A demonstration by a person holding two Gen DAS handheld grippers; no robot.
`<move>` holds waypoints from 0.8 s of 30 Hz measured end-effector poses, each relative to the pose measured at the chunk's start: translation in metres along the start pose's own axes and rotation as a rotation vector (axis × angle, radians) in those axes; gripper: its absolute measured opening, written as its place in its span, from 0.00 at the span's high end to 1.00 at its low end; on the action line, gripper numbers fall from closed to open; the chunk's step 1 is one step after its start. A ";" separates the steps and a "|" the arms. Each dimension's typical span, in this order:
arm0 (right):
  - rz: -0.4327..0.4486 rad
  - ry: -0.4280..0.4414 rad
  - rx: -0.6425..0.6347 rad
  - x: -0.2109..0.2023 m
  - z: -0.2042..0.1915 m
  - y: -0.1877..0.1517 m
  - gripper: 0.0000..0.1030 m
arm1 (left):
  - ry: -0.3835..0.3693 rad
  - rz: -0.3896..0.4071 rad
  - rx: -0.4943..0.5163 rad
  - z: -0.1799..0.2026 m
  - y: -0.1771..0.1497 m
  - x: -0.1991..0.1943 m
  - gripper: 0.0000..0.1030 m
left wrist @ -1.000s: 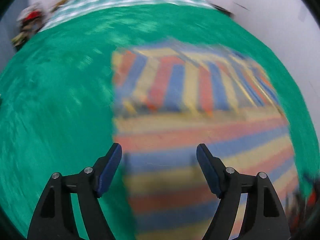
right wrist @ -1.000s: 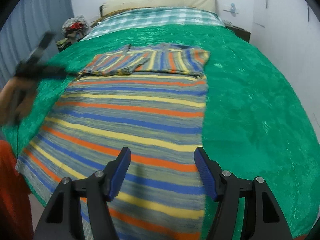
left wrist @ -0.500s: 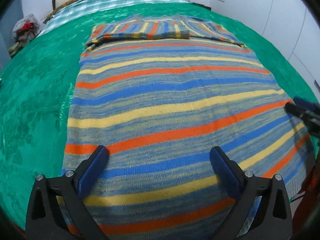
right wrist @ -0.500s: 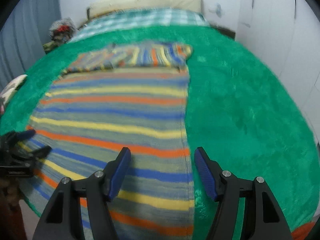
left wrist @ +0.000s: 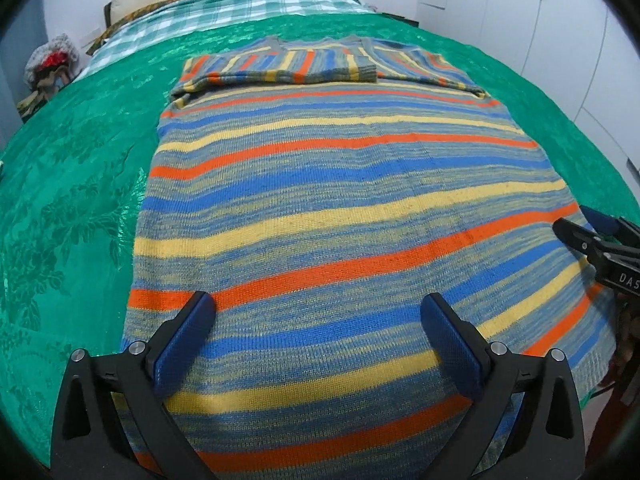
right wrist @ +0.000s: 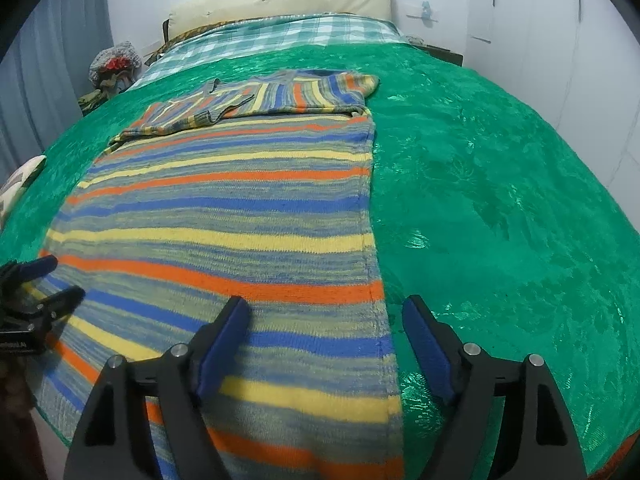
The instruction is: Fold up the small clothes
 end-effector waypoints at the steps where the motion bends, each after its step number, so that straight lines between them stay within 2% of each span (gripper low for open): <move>1: 0.002 -0.001 -0.004 0.000 0.000 0.000 0.22 | 0.001 0.000 0.000 0.000 0.000 0.000 0.01; 24: 0.008 -0.015 -0.039 0.004 -0.005 -0.001 0.19 | 0.002 0.001 0.000 0.000 0.000 0.000 0.01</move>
Point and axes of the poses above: each gripper's, at about its wrist camera, not at the fingertips, and x roughly the way its jaws point, z to its right, y to its top, the point moved 8 cm from there along x, roughly the way its jaws point, and after that the axes turned 6 degrees about z, right-handed, at the moved point
